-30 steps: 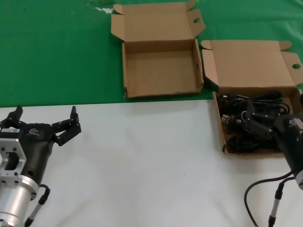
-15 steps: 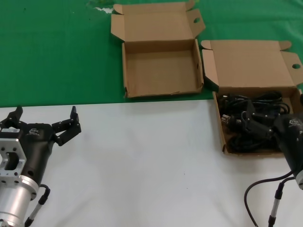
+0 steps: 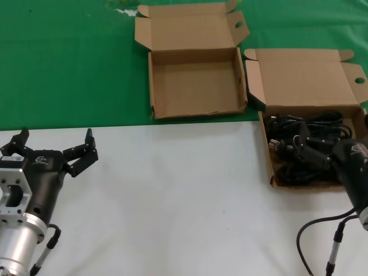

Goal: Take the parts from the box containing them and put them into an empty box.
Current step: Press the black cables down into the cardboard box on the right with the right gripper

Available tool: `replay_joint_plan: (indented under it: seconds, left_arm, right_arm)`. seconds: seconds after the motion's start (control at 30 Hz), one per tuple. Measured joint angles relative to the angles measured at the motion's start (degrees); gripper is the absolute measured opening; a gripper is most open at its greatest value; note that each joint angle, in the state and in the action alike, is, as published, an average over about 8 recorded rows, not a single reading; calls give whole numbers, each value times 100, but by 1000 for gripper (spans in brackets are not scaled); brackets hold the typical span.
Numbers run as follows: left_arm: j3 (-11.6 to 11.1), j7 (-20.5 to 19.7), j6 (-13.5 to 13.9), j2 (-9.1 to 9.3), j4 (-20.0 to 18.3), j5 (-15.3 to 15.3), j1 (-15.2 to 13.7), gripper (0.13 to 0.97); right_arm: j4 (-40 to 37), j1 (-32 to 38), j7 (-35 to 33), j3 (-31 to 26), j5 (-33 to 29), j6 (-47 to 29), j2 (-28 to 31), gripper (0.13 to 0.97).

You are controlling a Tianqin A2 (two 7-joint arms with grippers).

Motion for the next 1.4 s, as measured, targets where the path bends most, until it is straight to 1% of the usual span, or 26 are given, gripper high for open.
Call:
replay_joint_plan:
  seconds: [0.07,0.33,0.37,0.63,0.77,1.03,1.07,1.33,1.4]
  left_arm:
    - [0,0,0,0,0,0,0,936]
    - [0,0,0,0,0,0,0,840]
    - [0,0,0,0,0,0,0,840]
    - [0,0,0,0,0,0,0,677]
    - [0,0,0,0,0,0,0,677]
    - [0,0,0,0,0,0,0,461]
    - [0,0,0,0,0,0,0,461]
    - [0,0,0,0,0,0,0,287]
    - [0,0,0,0,0,0,0,274]
  right_arm:
    - [0,0,0,0,0,0,0,966]
    - [0,0,0,0,0,0,0,966]
    - [0,0,0,0,0,0,0,966]
    - [6,-6,1,-4,1,3,3,966]
    - [25,-27,5,-21,2,16,12,966]
    - [73,-49,41,-159,44,98,122,966]
    - [82,-49,50,-198,62,119,162,966]
    - [191,-47,177,-632,285,210,755,966]
    - [217,-38,226,-726,322,166,947,966]
